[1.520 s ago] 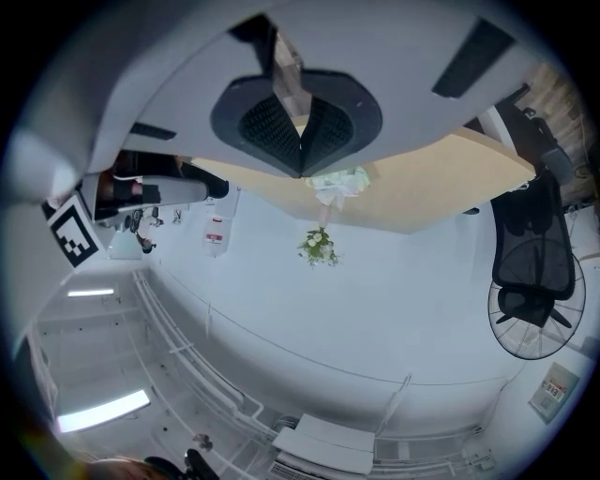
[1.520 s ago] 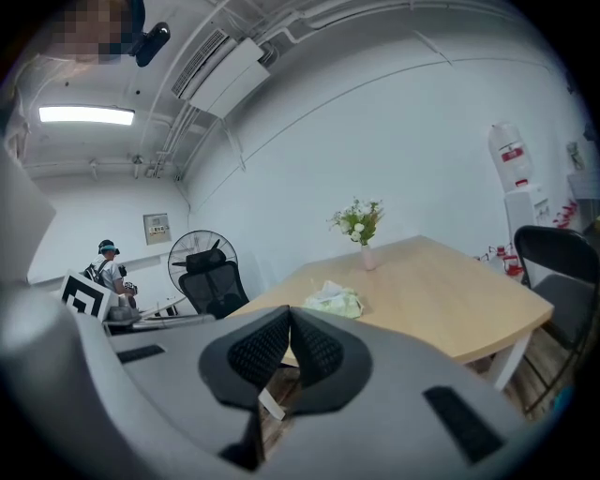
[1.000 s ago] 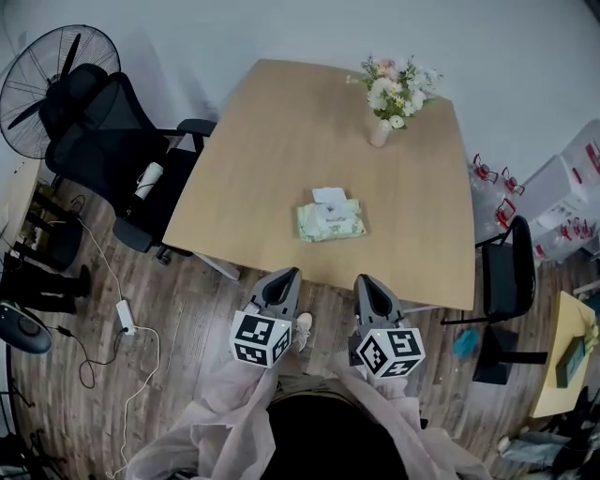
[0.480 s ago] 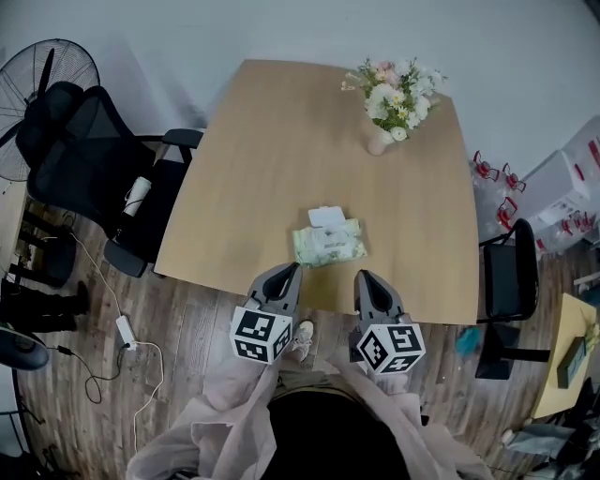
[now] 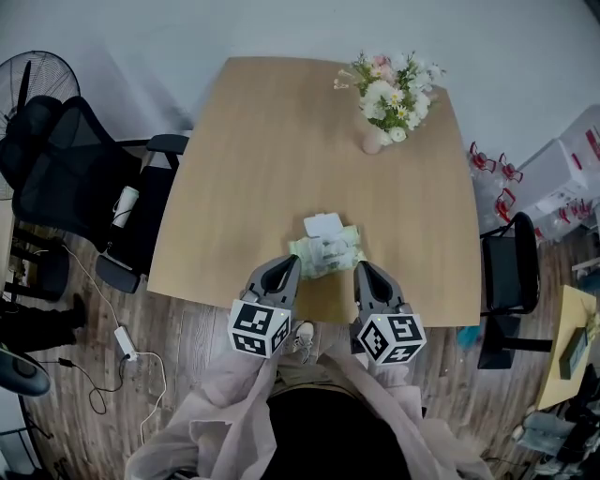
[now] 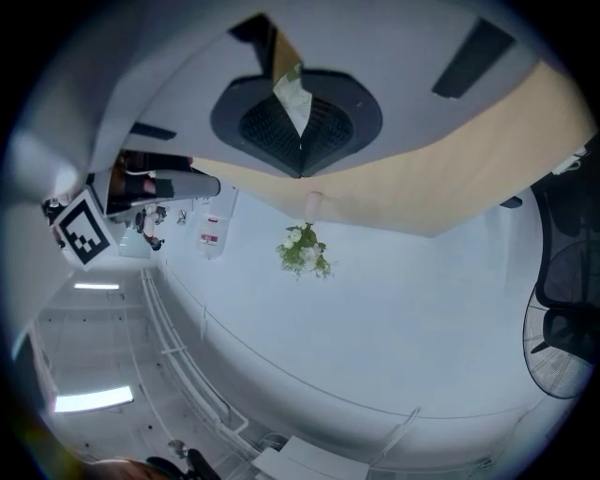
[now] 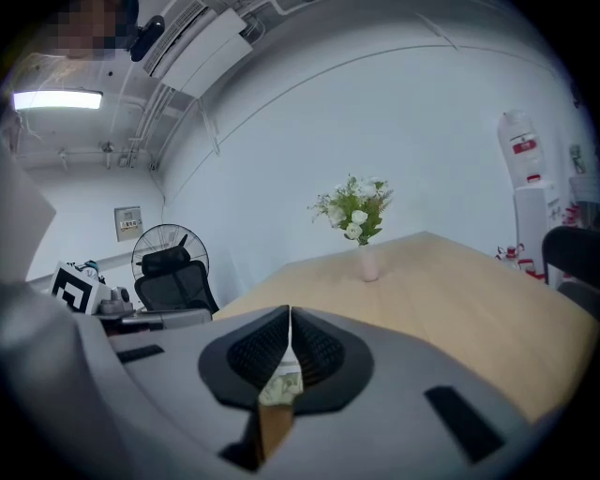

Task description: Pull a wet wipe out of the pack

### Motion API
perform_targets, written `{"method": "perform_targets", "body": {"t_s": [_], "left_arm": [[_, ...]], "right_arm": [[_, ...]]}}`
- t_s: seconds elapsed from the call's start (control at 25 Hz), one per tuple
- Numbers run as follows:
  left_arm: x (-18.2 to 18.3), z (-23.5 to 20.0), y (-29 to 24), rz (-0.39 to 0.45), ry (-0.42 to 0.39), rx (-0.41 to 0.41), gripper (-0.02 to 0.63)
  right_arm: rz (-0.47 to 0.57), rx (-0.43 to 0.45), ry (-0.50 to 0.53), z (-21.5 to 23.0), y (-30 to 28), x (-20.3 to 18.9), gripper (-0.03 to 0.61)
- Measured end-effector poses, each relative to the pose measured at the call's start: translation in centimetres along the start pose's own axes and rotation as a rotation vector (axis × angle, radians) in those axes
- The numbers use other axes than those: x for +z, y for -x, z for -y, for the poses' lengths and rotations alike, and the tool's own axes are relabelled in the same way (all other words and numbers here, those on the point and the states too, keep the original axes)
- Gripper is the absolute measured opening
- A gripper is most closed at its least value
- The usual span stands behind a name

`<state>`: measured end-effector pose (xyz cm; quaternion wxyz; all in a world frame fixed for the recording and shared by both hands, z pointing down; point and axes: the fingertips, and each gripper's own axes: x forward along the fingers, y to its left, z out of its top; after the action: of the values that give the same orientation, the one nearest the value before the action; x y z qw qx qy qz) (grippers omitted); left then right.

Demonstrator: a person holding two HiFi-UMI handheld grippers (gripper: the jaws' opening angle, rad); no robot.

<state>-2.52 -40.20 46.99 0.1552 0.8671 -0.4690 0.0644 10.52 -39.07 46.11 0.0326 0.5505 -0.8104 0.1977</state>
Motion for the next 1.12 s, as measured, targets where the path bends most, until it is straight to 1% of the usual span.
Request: {"method": "perform_targets", "body": {"t_s": [0.12, 0.2, 0.32, 0.44, 0.6, 0.8, 1.12], "left_arm": [[-0.3, -0.2, -0.7, -0.008, 0.006, -0.009, 0.011], [-0.5, -0.4, -0.9, -0.017, 0.014, -0.011, 0.011], [-0.8, -1.2, -1.2, -0.026, 0.028, -0.002, 0.011], [-1.0, -1.9, -1.6, -0.034, 0.038, 0.01, 0.011], [-1.6, -2.5, -2.3, -0.059, 0.04, 0.015, 0.011], [-2.2, -3.2, -2.8, -0.07, 0.046, 0.031, 0.011], [-3.0, -4.3, -3.2, -0.093, 0.063, 0.066, 0.011]], "right_arm": [[-0.02, -0.003, 0.027, 0.5, -1.0, -0.1, 0.019], [-0.041, -0.01, 0.05, 0.7, -1.6, -0.4, 0.083], [-0.072, -0.001, 0.079, 0.7, -2.6, -0.9, 0.115], [-0.114, 0.031, 0.125, 0.5, -3.9, -1.7, 0.168], [-0.178, 0.063, 0.178, 0.7, -5.4, -2.8, 0.213], [-0.242, 0.103, 0.2, 1.5, -6.8, -4.1, 0.233], [-0.299, 0.191, 0.244, 0.6, -8.6, -5.7, 0.224]]}}
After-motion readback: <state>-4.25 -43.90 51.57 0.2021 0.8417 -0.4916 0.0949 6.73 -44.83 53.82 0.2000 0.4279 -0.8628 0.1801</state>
